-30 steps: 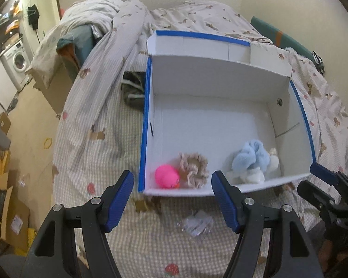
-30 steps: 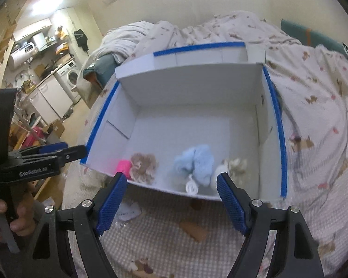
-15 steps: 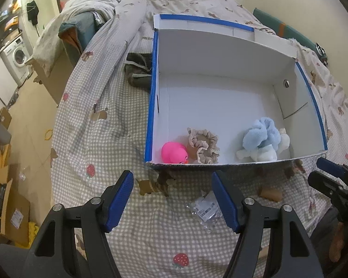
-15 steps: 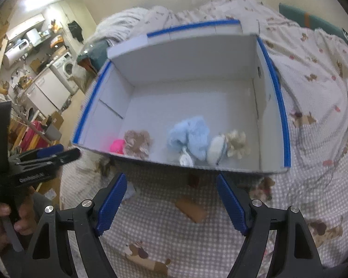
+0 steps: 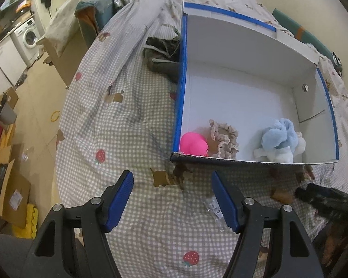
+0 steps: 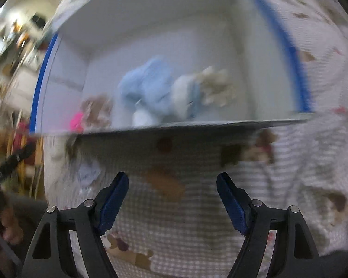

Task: Organize soft objects
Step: 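Move both tools back toward the plastic bag and orange foam piece, then grasp the clear plastic bag with the left tool while the right tool grasps the orange foam piece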

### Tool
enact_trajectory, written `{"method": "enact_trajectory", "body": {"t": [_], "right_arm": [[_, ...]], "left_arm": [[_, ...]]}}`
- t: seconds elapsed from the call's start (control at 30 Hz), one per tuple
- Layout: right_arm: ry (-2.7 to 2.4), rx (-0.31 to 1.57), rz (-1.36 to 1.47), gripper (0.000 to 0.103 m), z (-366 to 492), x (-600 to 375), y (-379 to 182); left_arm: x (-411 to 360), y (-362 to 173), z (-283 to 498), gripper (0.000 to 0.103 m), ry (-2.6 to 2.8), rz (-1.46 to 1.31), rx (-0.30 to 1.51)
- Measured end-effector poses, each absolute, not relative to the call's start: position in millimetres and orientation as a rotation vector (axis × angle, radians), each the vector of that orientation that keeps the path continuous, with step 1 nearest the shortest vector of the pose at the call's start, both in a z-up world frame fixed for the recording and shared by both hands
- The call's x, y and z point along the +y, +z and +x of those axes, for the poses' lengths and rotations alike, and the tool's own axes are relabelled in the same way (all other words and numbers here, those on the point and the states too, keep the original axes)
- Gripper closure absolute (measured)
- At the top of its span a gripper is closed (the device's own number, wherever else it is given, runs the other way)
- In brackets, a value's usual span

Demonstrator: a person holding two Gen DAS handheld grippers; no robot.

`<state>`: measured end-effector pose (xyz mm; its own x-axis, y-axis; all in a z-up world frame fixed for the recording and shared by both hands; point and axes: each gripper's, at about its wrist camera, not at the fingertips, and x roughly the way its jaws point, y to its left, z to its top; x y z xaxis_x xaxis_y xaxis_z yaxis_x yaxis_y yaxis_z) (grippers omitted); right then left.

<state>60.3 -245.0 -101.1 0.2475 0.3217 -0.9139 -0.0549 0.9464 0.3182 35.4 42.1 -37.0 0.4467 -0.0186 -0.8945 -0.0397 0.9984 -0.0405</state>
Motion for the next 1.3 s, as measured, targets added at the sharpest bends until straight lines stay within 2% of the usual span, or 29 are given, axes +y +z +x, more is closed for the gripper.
{"method": "enact_trajectory", "body": {"t": [0.1, 0.17, 0.3, 0.33, 0.4, 0.43, 0.67, 1.3], "right_arm": [[0.294, 1.333, 0.149, 0.032, 62.0, -221.6, -110.8], [0.298, 1.365, 0.079, 0.057, 62.8, -208.6, -120.1], [0.278, 1.388, -0.028, 0.067, 60.3, -198.0, -132.9], [0.275, 1.382, -0.04, 0.073, 60.0, -197.3, -132.3], [0.279, 1.365, -0.045, 0.095, 58.9, -196.8, -129.5], [0.288, 1.352, -0.04, 0.098, 58.4, -198.7, -127.5], [0.389, 1.243, 0.122, 0.098, 45.6, -208.9, -93.2], [0.386, 1.218, 0.183, 0.098, 39.0, -228.3, -85.5]], "left_arm": [[39.2, -40.0, 36.5, 0.036, 0.011, -0.051, 1.121], [37.5, -42.9, 37.1, 0.036, 0.006, -0.046, 1.133], [36.1, -46.9, 36.9, 0.036, -0.005, -0.036, 1.163], [35.8, -48.1, 37.0, 0.036, -0.01, -0.039, 1.172], [35.3, -50.5, 36.9, 0.036, -0.013, -0.038, 1.184], [33.9, -52.7, 36.9, 0.036, -0.014, -0.033, 1.194], [22.1, -62.8, 35.9, 0.036, -0.058, -0.002, 1.237], [-32.9, -133.6, 58.4, 0.036, -0.209, 0.028, 1.468]]}}
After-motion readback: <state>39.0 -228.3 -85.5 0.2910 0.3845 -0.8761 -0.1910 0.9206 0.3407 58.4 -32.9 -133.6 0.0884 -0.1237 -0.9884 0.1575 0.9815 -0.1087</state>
